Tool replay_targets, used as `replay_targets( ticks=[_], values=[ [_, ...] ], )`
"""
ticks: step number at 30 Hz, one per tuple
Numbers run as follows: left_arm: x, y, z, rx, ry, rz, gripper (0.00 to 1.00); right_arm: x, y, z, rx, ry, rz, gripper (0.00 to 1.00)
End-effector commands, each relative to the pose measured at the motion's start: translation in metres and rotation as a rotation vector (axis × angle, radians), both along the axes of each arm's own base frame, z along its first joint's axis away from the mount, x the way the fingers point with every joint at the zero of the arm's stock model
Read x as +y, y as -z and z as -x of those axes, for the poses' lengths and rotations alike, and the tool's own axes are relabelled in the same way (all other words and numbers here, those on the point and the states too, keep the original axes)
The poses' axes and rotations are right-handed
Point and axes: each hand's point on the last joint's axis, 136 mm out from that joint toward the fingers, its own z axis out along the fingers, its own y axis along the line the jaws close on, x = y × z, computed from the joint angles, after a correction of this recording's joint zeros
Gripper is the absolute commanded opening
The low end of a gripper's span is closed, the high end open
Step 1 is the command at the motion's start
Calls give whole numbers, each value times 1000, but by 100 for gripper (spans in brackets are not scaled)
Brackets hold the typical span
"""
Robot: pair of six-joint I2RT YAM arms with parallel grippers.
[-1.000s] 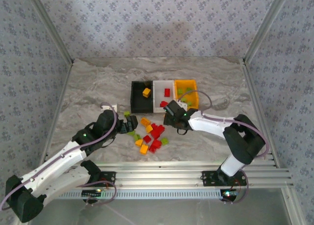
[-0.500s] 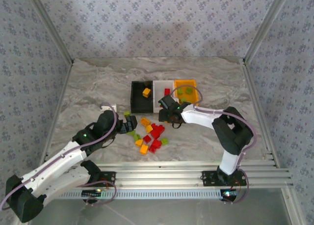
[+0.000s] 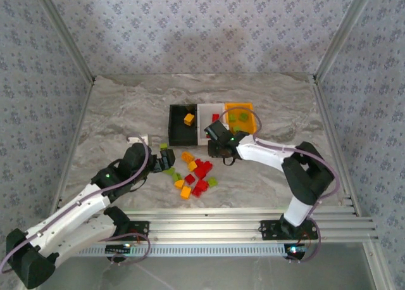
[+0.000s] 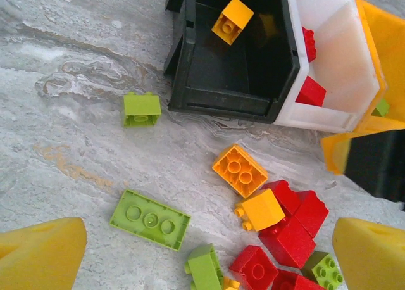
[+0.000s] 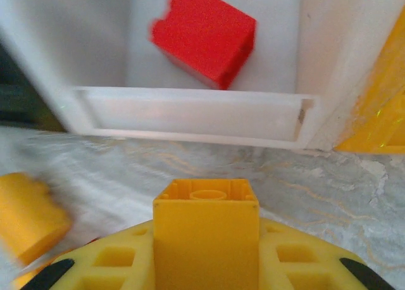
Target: Sort the legos into containers by color
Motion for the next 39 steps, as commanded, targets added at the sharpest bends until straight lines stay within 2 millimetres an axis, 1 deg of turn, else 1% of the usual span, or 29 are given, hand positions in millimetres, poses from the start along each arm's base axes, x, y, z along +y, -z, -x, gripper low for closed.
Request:
replay_targets(
  ticks=[1,2,3,4,6,10,13,17,20,23,25,28,29,30,31,33,36,39],
  values=[
    [10,5,3,7,-32,-23,100,24,-50,2,-82,-108,-46,27],
    [11,7,3,11,-35,-30,99,33,-56,1,-87,-131,-61,27],
    [13,9,4,18,-41,-35,99,44,-68,-4,-101,-148,-83,27],
    [14,10,5,22,-47,-36,99,53,-69,-9,-100,-163,-88,28],
    [15,11,7,29,-48,-31,99,68,-68,-18,-97,-181,-90,28],
    [18,12,11,36,-59,-21,99,101,-67,-47,-123,-223,-96,29],
    [19,12,13,43,-52,-24,99,117,-59,-66,-115,-228,-74,31],
    [15,14,15,54,-21,-26,99,128,-53,-91,-122,-213,-68,34],
    [12,16,17,63,2,-25,99,136,-54,-103,-127,-213,-87,41],
    [6,19,19,71,40,-24,99,140,-63,-110,-136,-211,-110,61],
    [3,22,18,82,54,-33,97,140,-75,-112,-152,-204,-131,68],
    [-5,24,16,92,74,-26,97,135,-97,-110,-186,-188,-163,70],
    [-8,24,14,92,85,-18,97,130,-101,-108,-194,-178,-166,70],
    [-14,23,13,93,101,-7,97,123,-109,-106,-210,-164,-178,70],
    [-20,23,11,96,116,0,97,115,-117,-104,-225,-148,-192,70],
    [-30,25,6,105,145,-7,96,97,-126,-98,-248,-112,-207,70],
    [-47,33,-1,126,199,-45,89,66,-128,-81,-250,-66,-231,70],
    [-65,50,-8,166,245,-91,87,34,-120,-64,-236,-25,-223,70]
  ],
)
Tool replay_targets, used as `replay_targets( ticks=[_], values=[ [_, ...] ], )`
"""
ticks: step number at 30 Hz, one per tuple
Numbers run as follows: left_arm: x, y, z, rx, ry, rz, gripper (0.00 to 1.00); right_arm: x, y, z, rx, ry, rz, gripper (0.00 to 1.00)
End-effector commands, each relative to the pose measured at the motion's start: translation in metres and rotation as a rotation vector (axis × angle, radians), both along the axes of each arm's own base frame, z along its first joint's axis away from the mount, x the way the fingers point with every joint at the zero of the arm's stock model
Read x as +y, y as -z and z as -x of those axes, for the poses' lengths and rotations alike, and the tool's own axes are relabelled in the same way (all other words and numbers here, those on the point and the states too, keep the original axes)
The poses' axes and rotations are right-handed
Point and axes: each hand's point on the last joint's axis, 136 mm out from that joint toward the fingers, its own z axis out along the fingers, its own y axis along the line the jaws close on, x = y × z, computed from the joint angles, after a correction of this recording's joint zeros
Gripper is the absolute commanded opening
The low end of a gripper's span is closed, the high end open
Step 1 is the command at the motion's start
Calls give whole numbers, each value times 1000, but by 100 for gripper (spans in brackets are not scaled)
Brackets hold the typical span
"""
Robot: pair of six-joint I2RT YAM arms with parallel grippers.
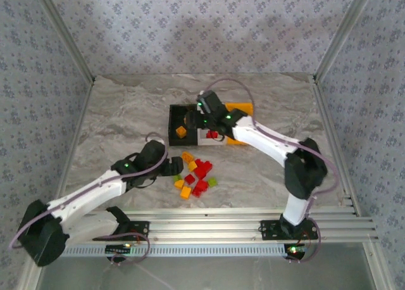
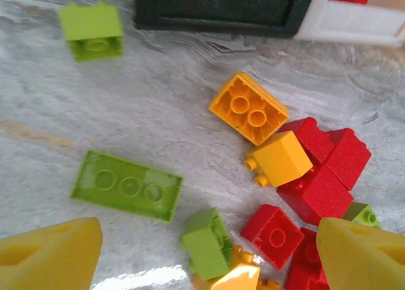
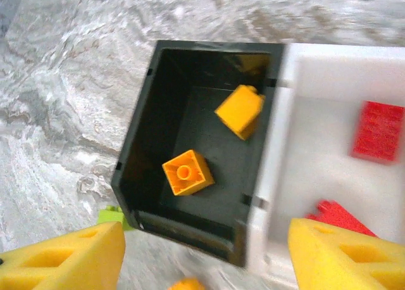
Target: Sort the legos into containers by color
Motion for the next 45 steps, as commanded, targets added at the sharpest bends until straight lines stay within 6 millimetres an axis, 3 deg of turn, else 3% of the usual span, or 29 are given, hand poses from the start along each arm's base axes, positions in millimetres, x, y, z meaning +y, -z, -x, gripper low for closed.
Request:
replay_targets(
  ticks=[1,7,17,21,26,31,34,39,45],
  values=[
    [-32,-6,-15,-26,94,11,87,-32,-5,11,-9,74,-30,70],
    [-48,19,-36,-3,91,-63,86,-85,10,42,9,145,-13,71],
    [-59,46,-58,6,85,-141,80,-120,18,66,15,193,-11,71],
    [-49,60,-57,34,57,-169,73,-127,19,70,22,220,-20,71],
    [-20,74,-45,71,4,-199,67,-131,19,74,21,229,-29,71],
    [12,68,-34,70,-48,-220,63,-134,17,74,16,240,-37,71],
    [16,55,-30,52,-43,-211,63,-134,16,75,13,238,-41,71],
    [-1,29,-31,8,0,-130,77,-134,15,74,10,240,-45,71],
    [-25,33,-54,-7,29,-127,88,-135,12,74,8,244,-51,71]
  ],
)
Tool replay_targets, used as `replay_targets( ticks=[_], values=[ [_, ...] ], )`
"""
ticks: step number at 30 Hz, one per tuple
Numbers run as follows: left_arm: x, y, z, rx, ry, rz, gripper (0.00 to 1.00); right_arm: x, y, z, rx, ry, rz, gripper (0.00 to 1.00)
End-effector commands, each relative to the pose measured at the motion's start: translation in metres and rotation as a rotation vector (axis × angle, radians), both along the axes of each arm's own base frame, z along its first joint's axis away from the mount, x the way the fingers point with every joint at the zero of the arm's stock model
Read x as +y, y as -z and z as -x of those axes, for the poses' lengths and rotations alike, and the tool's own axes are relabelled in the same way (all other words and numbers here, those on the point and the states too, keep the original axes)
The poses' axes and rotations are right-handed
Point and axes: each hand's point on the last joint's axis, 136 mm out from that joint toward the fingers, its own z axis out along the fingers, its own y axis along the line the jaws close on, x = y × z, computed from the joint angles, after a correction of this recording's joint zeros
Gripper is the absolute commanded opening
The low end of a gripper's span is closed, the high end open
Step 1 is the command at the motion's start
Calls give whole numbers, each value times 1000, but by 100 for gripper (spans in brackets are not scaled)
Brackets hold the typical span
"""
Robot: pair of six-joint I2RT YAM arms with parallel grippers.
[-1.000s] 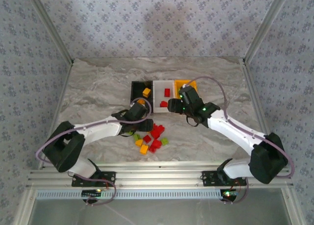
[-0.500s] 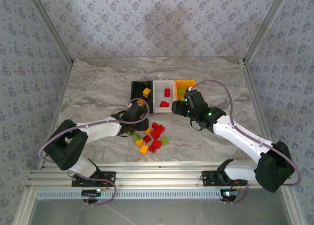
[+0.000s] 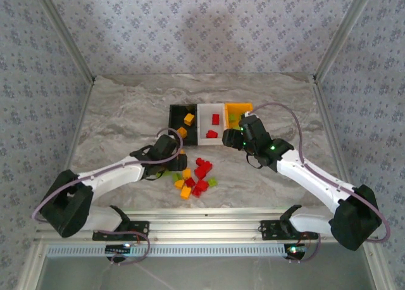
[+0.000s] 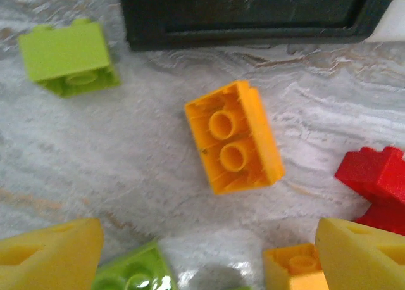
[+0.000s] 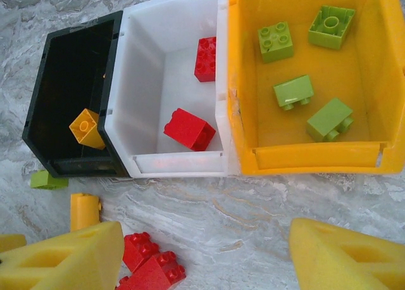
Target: Sort the legos into containers by color
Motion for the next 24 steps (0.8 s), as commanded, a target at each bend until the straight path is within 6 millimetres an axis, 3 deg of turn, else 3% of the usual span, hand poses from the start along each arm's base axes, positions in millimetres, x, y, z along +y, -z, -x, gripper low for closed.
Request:
replay_targets(
  ticks=[1,7,14,19,24],
  values=[
    [-20,-2,-21,-27,25,-1,88,-9,-4,1,-6,34,-4,71],
    [-30,22,-43,-16,16,-46,80,-17,-9,6,-16,47,6,72],
    [-29,31,-38,7,26,-51,51,-24,-13,9,-25,59,2,71],
    [-22,13,-18,-6,21,-27,40,-25,-15,7,-33,61,-6,72],
    [-16,-39,-8,-84,4,42,39,-25,-13,7,-29,58,-15,72]
  ],
)
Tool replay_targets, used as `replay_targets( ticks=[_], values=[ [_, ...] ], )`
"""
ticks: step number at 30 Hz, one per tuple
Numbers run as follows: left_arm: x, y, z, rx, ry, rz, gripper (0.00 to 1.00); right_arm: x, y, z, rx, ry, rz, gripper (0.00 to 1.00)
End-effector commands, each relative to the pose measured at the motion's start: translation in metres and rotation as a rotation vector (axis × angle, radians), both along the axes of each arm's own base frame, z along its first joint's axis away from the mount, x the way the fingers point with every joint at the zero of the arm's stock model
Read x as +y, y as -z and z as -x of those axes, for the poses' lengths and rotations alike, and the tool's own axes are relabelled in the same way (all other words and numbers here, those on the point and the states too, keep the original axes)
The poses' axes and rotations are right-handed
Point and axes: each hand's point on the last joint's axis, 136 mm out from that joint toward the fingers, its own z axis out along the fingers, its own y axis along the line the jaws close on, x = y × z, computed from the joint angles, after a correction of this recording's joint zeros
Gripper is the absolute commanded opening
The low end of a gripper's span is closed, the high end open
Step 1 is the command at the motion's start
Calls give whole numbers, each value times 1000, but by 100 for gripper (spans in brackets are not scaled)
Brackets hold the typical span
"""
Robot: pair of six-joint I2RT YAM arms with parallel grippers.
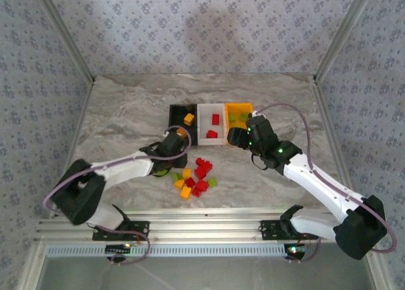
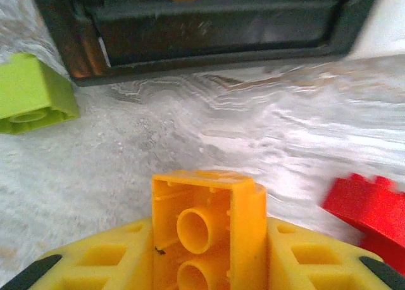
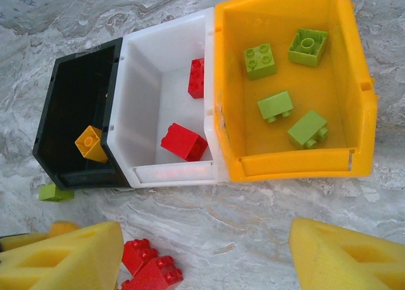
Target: Sort the legos into containers by color
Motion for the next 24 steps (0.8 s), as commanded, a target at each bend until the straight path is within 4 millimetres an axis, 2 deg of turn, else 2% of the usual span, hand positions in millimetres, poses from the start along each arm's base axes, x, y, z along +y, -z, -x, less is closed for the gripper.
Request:
replay_targets(
  ticks=[1,4,6,11,16,18,20,24],
  values=[
    [3,-46,-1,-71,-24,52,39,-7,4,3,11,24,1,72],
    [-4,-80,-22,-125,-21,68,39,-9,8,4,19,31,0,72],
    [-8,-88,-42,-134,-26,65,39,-9,13,5,33,33,2,72],
    [-15,-80,-103,-125,-59,37,38,-14,19,8,52,43,12,72],
    [-15,-69,-144,-114,-89,5,39,-19,22,14,64,47,19,72],
    [-16,-66,-154,-109,-95,0,45,-19,24,16,68,46,15,72],
    [-19,-67,-160,-109,-96,5,61,-17,26,18,75,35,8,73],
    [-27,-96,-164,-150,-93,65,78,-13,28,20,88,21,1,75]
  ],
)
